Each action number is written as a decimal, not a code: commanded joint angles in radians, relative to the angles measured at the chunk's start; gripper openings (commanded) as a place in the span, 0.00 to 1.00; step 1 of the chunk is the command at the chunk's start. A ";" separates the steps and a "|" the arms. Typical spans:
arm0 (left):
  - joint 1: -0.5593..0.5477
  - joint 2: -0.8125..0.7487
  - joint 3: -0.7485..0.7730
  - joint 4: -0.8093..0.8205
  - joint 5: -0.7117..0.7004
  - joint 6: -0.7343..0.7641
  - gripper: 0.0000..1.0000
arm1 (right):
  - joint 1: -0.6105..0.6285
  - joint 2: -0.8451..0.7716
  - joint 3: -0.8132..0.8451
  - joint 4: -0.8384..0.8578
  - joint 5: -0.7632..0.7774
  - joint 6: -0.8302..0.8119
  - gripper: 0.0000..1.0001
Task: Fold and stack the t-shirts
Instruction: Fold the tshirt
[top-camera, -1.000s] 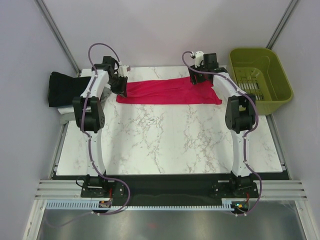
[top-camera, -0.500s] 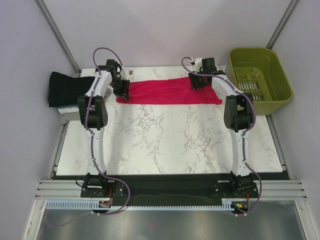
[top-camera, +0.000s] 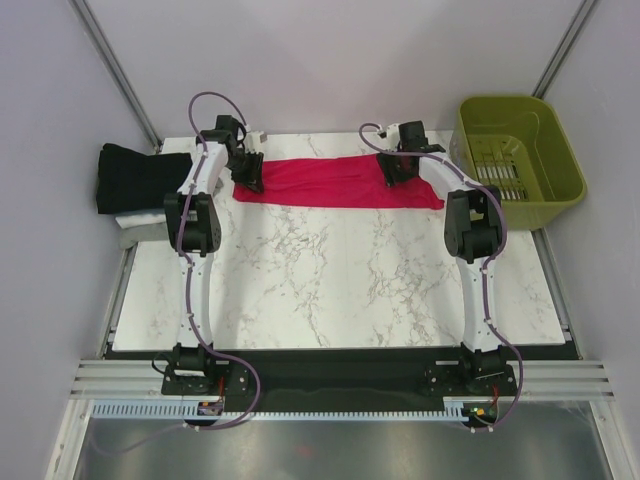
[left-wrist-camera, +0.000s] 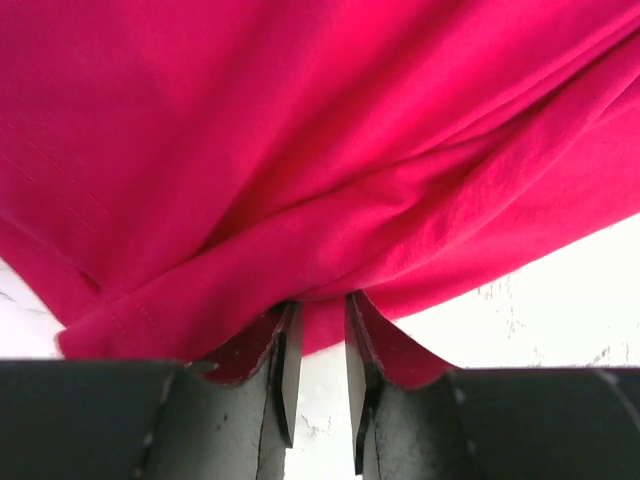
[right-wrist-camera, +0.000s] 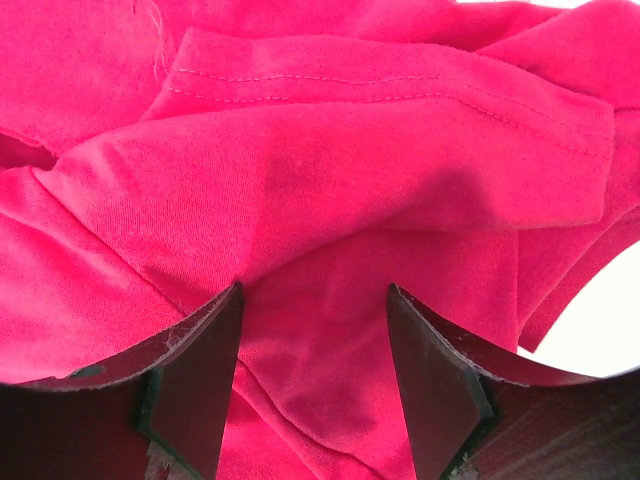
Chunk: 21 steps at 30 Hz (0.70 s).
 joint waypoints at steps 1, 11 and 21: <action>-0.004 0.001 0.072 0.093 -0.016 -0.054 0.31 | 0.002 0.030 0.007 -0.068 0.054 -0.033 0.67; 0.013 -0.049 0.054 0.297 -0.163 -0.077 0.40 | 0.002 0.033 -0.010 -0.068 0.081 -0.048 0.68; 0.022 -0.089 0.110 0.390 -0.266 -0.076 0.48 | 0.004 0.009 -0.033 -0.068 0.100 -0.054 0.69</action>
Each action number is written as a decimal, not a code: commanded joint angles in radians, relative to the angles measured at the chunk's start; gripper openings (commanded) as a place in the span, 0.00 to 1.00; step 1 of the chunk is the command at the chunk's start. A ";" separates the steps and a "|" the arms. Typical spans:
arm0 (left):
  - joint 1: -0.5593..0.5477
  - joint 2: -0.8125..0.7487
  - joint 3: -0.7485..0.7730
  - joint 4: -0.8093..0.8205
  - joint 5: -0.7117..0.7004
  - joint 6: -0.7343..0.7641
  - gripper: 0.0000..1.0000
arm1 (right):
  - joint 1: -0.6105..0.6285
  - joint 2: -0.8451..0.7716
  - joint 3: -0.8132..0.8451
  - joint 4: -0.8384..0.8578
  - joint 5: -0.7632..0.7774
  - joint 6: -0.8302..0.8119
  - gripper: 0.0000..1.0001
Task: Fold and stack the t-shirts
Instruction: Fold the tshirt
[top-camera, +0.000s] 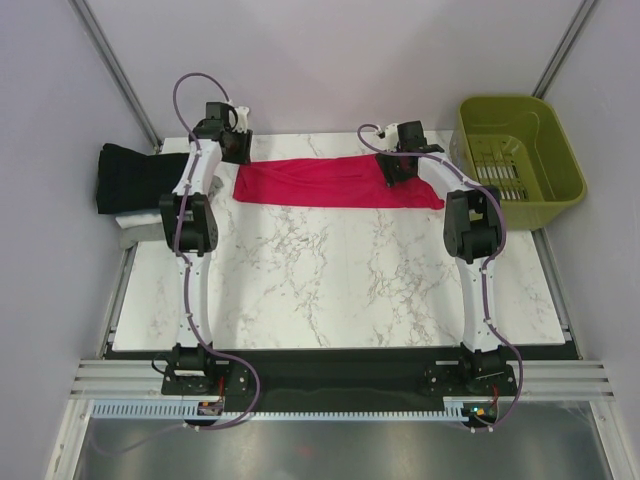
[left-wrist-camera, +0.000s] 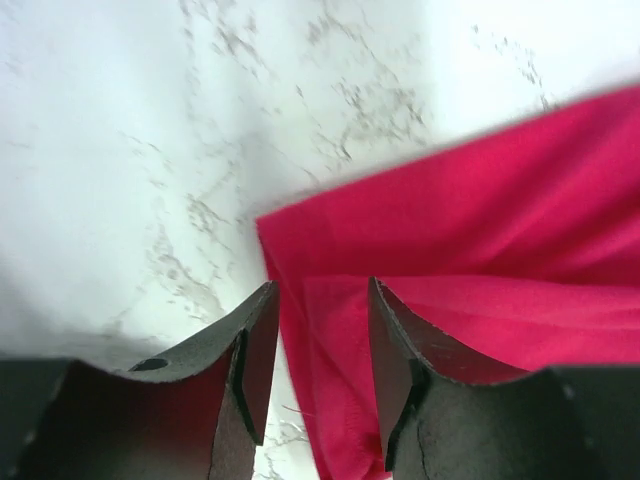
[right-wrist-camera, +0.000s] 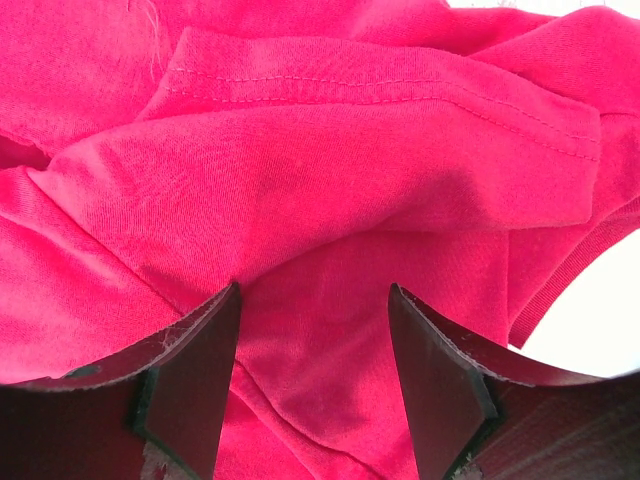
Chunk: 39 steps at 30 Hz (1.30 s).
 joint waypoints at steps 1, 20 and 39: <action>-0.001 -0.116 0.041 0.100 -0.036 -0.025 0.48 | -0.005 0.004 -0.038 -0.071 0.063 -0.030 0.69; -0.027 -0.344 -0.429 -0.062 0.369 -0.059 0.44 | -0.001 -0.016 -0.012 -0.063 0.057 -0.013 0.70; -0.015 -0.193 -0.312 -0.041 0.012 -0.032 0.45 | -0.001 -0.034 -0.050 -0.062 0.066 -0.030 0.70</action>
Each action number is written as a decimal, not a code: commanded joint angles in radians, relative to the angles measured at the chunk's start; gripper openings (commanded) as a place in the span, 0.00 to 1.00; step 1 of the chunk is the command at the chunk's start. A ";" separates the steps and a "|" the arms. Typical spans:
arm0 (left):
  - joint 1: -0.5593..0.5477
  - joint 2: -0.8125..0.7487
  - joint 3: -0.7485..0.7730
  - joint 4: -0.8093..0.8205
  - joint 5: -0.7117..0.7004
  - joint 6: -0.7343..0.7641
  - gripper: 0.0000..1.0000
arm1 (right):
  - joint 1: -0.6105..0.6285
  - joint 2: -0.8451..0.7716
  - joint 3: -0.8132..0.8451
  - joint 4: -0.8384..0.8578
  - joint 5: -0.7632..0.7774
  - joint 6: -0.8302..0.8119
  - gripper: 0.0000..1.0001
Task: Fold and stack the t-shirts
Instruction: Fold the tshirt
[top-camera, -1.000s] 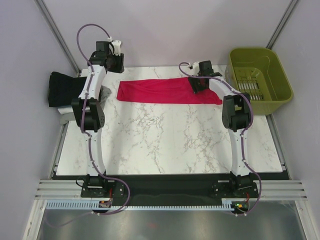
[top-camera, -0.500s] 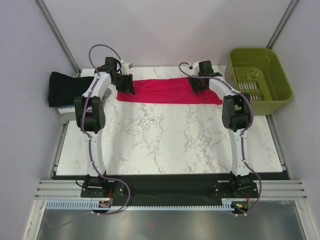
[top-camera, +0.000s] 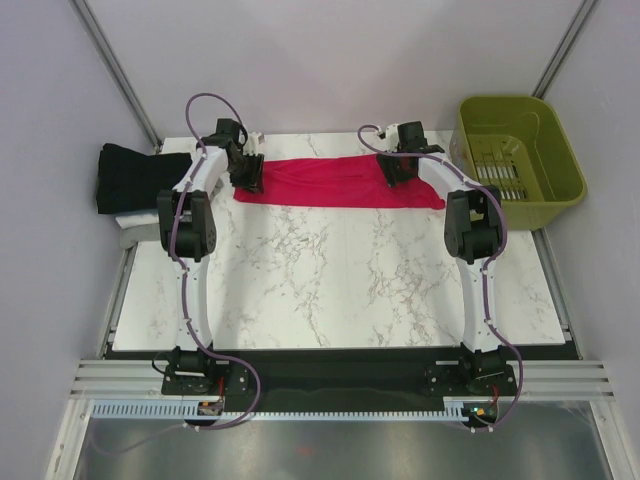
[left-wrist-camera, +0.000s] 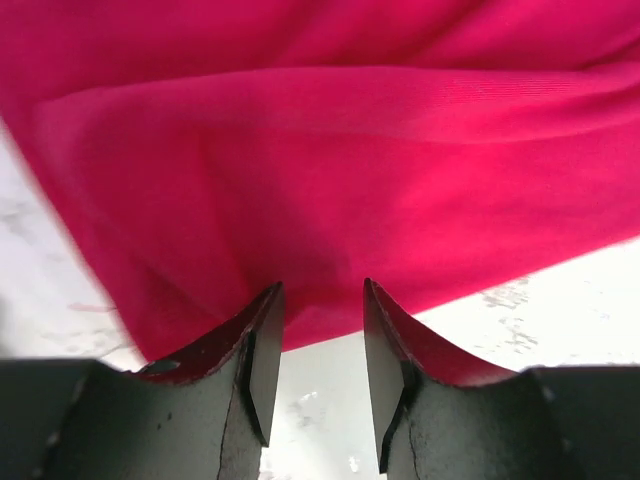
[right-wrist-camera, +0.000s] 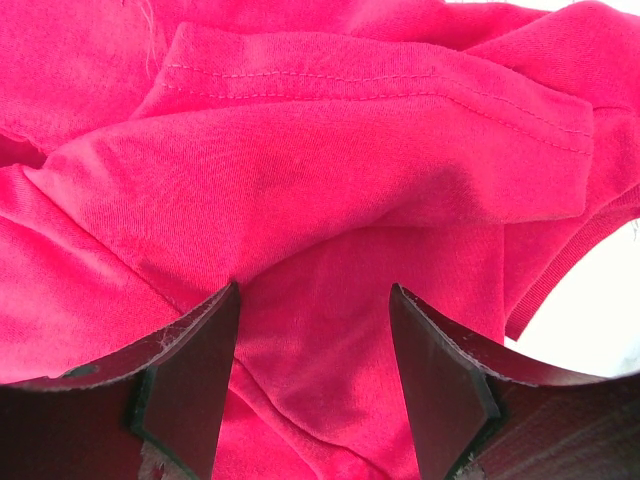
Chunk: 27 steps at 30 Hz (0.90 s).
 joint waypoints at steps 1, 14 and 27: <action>0.027 -0.029 0.014 0.035 -0.178 0.001 0.46 | -0.002 -0.022 -0.035 -0.071 0.054 -0.019 0.70; 0.059 -0.176 -0.093 0.108 -0.420 0.038 0.46 | -0.002 -0.012 -0.044 -0.067 0.069 -0.022 0.70; 0.036 -0.282 -0.052 0.127 -0.241 0.006 0.47 | -0.007 -0.067 -0.047 -0.041 0.126 0.006 0.71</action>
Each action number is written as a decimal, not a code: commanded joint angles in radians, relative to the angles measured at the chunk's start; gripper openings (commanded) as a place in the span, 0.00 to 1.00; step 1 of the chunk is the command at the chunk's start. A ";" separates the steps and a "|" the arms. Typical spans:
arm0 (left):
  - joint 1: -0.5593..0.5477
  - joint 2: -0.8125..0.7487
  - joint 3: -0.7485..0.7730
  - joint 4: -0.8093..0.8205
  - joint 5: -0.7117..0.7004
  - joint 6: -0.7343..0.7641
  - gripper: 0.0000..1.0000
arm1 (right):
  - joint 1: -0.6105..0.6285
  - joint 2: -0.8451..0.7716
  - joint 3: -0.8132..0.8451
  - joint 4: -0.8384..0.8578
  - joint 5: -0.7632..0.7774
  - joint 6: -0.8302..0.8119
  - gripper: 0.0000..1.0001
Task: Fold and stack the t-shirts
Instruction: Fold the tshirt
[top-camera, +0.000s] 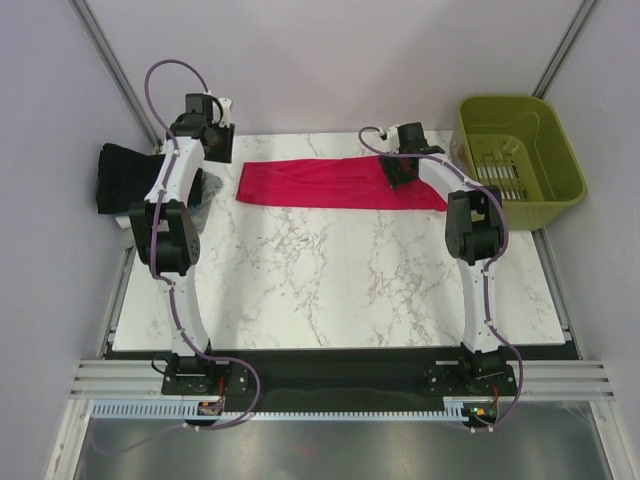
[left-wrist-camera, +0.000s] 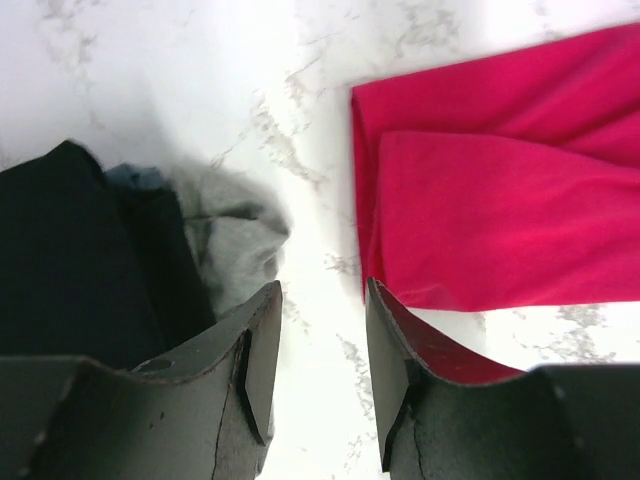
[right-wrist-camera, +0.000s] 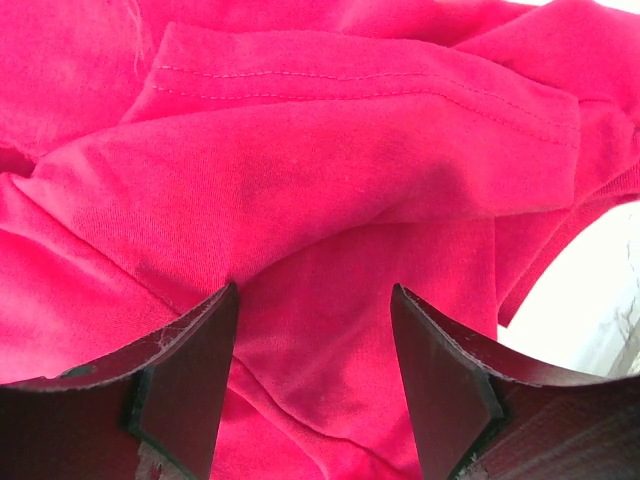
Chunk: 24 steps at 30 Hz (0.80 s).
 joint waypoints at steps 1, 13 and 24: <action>-0.019 -0.010 0.032 0.022 0.133 0.005 0.47 | -0.014 -0.043 -0.007 -0.033 0.060 0.039 0.71; -0.123 0.208 0.171 0.012 0.266 -0.043 0.46 | -0.019 0.017 0.104 -0.023 0.038 0.057 0.71; -0.136 0.295 0.176 0.009 0.240 -0.080 0.46 | -0.018 0.070 0.139 -0.025 0.006 0.091 0.72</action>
